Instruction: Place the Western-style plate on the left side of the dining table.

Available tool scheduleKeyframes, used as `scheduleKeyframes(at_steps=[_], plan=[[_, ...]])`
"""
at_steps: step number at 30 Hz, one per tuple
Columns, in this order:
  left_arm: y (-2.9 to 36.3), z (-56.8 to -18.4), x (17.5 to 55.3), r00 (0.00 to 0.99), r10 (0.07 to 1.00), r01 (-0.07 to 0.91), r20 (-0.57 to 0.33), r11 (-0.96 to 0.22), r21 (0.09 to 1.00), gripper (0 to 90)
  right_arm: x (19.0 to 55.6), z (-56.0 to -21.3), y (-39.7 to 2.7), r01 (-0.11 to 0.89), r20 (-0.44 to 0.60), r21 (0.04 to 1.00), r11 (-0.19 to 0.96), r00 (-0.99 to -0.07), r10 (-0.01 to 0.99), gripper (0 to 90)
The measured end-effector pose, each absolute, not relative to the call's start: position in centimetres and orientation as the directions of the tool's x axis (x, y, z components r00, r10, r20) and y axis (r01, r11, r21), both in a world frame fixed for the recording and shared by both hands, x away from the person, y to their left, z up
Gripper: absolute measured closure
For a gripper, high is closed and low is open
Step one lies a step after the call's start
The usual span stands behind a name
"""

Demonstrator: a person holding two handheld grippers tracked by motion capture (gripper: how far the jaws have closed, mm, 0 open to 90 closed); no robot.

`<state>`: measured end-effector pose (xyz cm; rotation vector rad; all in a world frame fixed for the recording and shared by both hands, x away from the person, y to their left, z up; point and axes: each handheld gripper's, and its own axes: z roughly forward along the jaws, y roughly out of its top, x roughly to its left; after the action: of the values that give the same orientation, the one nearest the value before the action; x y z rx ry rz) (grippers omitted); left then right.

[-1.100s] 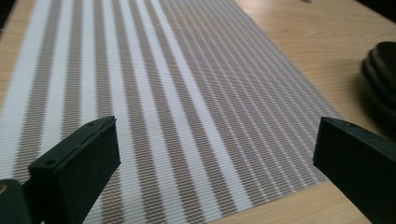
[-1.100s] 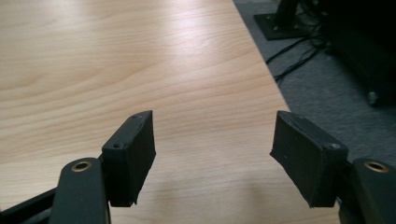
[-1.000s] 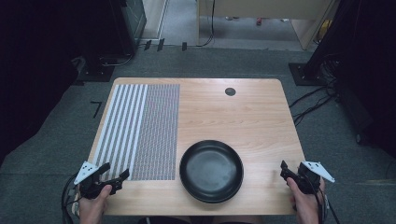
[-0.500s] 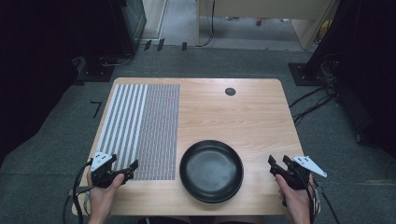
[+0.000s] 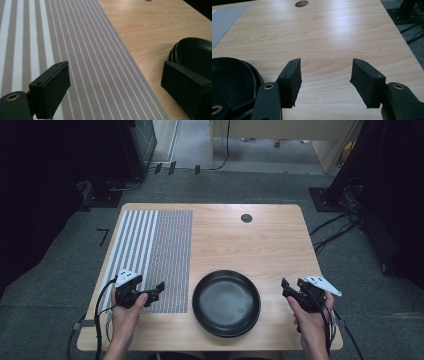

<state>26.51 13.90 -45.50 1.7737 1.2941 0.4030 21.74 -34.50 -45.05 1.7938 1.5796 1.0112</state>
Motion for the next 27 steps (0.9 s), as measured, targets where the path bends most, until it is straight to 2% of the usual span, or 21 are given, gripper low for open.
scheduleKeyframes(at_steps=[2, 5, 11, 15, 17, 21, 24, 25, 27], plan=[[13.4, -45.1, 26.8, 0.403, 0.885, 0.597, -0.233, -0.061, 0.8, 8.4, 22.1, -44.7, -34.1, 0.576, 0.178, 0.802, -0.161, 0.028, 0.984, 39.9], [12.3, -44.6, 27.0, 0.399, 0.887, 0.594, -0.233, -0.056, 0.803, 8.4, 22.6, -44.2, -33.3, 0.577, 0.149, 0.802, -0.152, 0.053, 0.987, 43.9], [10.7, -44.1, 26.6, 0.418, 0.881, 0.588, -0.222, -0.076, 0.806, 8.7, 22.4, -44.0, -32.9, 0.57, 0.151, 0.807, -0.153, 0.051, 0.987, 45.4], [9.4, -44.5, 26.4, 0.448, 0.867, 0.59, -0.218, -0.103, 0.801, 8.9, 21.9, -44.0, -32.6, 0.572, 0.167, 0.807, -0.146, 0.016, 0.986, 45.8], [8.6, -45.0, 26.3, 0.446, 0.867, 0.602, -0.222, -0.107, 0.791, 13.3, 21.6, -44.4, -32.2, 0.581, 0.211, 0.799, -0.158, -0.024, 0.977, 41.3], [7.8, -45.3, 25.9, 0.469, 0.85, 0.608, -0.241, -0.113, 0.786, 13.7, 21.5, -44.7, -31.7, 0.592, 0.246, 0.792, -0.152, -0.08, 0.966, 41.0], [7.3, -45.6, 25.4, 0.49, 0.835, 0.61, -0.252, -0.122, 0.783, 16.5, 21.5, -44.9, -31.6, 0.619, 0.296, 0.77, -0.154, -0.132, 0.946, 46.8], [7.1, -45.8, 25.3, 0.499, 0.827, 0.618, -0.261, -0.128, 0.775, 21.6, 21.4, -45.1, -31.6, 0.626, 0.351, 0.758, -0.18, -0.16, 0.923, 54.1], [6.9, -46.0, 25.2, 0.502, 0.822, 0.623, -0.269, -0.128, 0.772, 23.2, 21.4, -45.2, -31.6, 0.627, 0.355, 0.759, -0.177, -0.171, 0.919, 57.0]])
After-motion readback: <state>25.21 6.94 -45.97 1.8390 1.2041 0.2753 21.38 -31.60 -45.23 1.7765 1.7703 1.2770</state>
